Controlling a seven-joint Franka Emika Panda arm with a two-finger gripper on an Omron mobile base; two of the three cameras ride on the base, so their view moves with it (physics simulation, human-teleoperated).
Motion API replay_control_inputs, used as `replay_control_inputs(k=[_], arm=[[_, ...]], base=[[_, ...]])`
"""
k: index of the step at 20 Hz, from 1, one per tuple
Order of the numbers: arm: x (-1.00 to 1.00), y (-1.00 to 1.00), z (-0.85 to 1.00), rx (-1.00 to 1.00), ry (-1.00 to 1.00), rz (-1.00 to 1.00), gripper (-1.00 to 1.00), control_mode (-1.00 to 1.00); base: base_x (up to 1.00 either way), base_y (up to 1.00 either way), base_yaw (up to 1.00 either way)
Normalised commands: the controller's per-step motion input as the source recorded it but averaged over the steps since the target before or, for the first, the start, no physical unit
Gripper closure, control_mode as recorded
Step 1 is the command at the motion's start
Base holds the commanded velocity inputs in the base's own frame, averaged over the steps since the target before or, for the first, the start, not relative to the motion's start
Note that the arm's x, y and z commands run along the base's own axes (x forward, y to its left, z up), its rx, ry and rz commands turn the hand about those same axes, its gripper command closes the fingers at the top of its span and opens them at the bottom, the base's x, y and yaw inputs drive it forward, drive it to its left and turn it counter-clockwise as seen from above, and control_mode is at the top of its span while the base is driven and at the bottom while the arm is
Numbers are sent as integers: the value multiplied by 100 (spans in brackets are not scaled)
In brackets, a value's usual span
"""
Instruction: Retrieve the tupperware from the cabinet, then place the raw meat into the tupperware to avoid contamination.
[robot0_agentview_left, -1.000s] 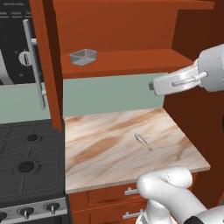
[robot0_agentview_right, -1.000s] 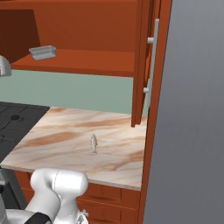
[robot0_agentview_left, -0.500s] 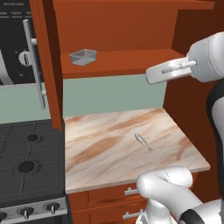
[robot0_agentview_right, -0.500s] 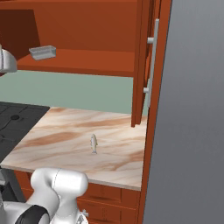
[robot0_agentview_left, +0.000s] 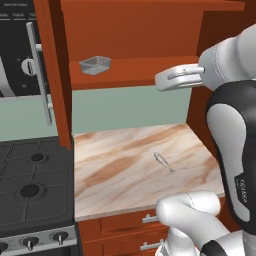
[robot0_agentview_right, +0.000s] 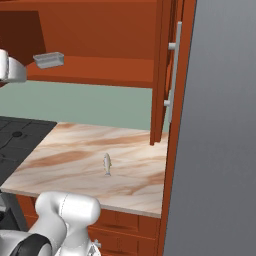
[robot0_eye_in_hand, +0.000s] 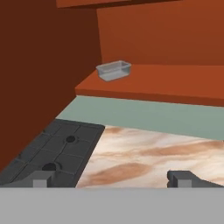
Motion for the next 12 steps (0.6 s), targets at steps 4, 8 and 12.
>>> replay_control_inputs(k=[4,8,12], arm=[[31,-6,0,0,0,-2,-100,-100],[31,-2,0,0,0,0,-100,-100],[35,0,0,0,0,0,-100,-100]], base=[[0,0,0],[0,0,0],[0,0,0]])
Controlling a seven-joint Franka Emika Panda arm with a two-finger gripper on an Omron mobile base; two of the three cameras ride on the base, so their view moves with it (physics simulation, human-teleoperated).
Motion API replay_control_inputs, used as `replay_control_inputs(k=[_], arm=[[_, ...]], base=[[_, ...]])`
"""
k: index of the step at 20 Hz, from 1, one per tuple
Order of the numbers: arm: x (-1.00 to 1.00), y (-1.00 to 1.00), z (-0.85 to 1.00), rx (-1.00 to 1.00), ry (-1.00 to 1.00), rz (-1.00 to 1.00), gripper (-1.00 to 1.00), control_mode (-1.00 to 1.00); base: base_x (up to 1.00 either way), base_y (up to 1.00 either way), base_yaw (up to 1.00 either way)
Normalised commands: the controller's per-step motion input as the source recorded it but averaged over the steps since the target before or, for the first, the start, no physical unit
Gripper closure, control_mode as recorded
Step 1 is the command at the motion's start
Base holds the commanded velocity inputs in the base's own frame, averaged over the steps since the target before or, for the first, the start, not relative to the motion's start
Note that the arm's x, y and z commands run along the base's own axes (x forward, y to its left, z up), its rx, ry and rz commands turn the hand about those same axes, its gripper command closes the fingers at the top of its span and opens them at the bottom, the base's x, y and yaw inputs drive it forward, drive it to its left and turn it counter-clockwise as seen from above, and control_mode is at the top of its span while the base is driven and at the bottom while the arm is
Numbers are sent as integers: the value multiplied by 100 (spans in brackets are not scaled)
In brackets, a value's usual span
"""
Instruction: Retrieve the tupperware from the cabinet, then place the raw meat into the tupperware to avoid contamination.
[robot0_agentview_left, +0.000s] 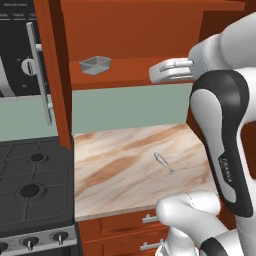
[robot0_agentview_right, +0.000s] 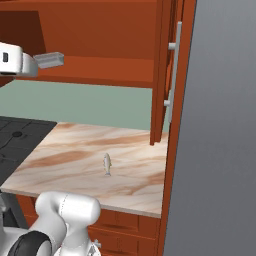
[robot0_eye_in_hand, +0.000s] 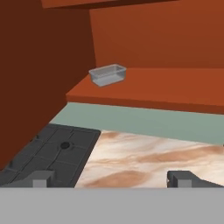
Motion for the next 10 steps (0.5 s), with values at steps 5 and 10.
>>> replay_control_inputs(k=[5,10], arm=[[38,0,0,0,0,0,-100,-100],[35,0,0,0,0,0,-100,-100]], base=[[0,0,0],[0,0,0]])
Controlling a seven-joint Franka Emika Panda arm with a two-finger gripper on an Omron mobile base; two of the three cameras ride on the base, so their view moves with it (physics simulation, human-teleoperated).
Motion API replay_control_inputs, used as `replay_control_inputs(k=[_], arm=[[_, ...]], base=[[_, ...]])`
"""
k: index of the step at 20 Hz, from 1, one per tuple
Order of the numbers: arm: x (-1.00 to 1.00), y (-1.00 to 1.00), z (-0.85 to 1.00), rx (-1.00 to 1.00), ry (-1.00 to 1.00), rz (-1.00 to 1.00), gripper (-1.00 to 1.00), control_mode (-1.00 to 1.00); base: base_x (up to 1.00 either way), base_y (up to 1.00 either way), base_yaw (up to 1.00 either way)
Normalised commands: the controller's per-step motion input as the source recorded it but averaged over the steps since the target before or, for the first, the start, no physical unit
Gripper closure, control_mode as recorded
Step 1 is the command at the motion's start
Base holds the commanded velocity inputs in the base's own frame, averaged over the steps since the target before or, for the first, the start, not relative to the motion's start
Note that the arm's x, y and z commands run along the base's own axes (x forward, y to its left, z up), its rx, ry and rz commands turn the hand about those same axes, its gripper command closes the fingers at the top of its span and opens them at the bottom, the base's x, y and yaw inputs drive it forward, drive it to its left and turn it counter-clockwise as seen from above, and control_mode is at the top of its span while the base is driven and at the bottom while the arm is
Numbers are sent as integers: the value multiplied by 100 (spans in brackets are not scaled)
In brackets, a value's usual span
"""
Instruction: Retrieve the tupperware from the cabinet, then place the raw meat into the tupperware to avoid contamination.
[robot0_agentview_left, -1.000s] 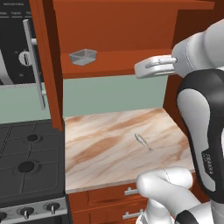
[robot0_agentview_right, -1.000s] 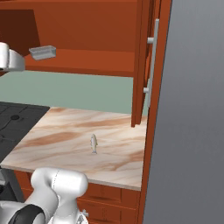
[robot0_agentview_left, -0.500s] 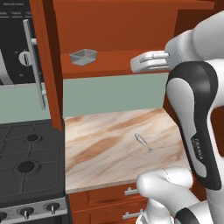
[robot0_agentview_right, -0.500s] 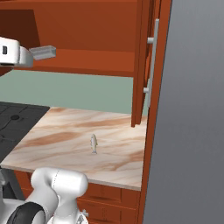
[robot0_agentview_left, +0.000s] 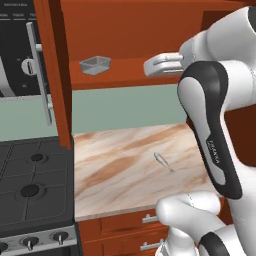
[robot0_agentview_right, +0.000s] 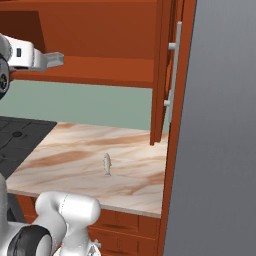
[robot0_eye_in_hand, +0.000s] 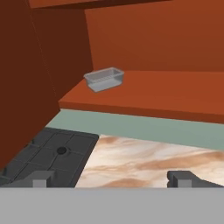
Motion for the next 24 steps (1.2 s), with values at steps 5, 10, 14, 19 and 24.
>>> replay_control_inputs(k=[5,10,14,19,24], arm=[[30,4,0,0,0,0,-100,-100],[29,9,0,0,0,0,-100,-100],[26,15,0,0,0,0,-100,-100],[28,17,0,0,0,0,-100,-100],[29,10,-5,0,0,0,-100,-100]], base=[[0,0,0],[0,0,0],[0,0,0],[0,0,0],[0,0,0]])
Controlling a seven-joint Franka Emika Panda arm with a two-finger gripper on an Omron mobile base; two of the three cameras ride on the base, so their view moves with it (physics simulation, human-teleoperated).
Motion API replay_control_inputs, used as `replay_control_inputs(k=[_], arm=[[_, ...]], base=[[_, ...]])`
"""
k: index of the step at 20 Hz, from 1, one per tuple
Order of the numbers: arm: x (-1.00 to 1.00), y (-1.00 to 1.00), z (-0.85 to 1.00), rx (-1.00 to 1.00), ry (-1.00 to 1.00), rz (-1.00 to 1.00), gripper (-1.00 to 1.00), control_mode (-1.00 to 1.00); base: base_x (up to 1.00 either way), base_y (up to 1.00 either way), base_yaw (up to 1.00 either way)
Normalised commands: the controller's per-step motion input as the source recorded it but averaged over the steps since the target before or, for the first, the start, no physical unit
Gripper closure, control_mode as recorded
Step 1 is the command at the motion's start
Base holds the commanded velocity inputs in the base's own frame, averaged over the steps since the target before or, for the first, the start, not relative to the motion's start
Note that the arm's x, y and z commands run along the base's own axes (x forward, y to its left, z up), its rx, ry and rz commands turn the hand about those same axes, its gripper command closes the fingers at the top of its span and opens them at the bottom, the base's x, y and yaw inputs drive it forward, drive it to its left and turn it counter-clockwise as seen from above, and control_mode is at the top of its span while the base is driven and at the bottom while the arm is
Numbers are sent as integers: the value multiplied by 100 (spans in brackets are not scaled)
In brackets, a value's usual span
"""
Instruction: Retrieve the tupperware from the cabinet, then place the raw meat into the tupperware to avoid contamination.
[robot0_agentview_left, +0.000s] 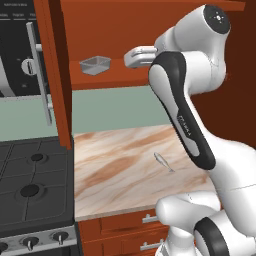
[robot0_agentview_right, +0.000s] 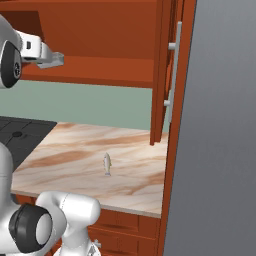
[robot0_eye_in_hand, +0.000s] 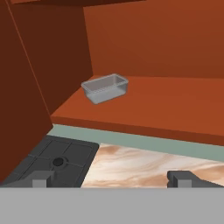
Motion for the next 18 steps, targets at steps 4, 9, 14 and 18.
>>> replay_control_inputs(k=[4,9,14,18], arm=[[31,10,-18,0,0,-1,-100,-100],[29,17,-23,0,0,-1,-100,-100],[25,12,-8,0,0,-1,-100,-100],[26,7,0,0,0,-2,-100,-100]], base=[[0,0,0],[0,0,0],[0,0,0],[0,0,0]])
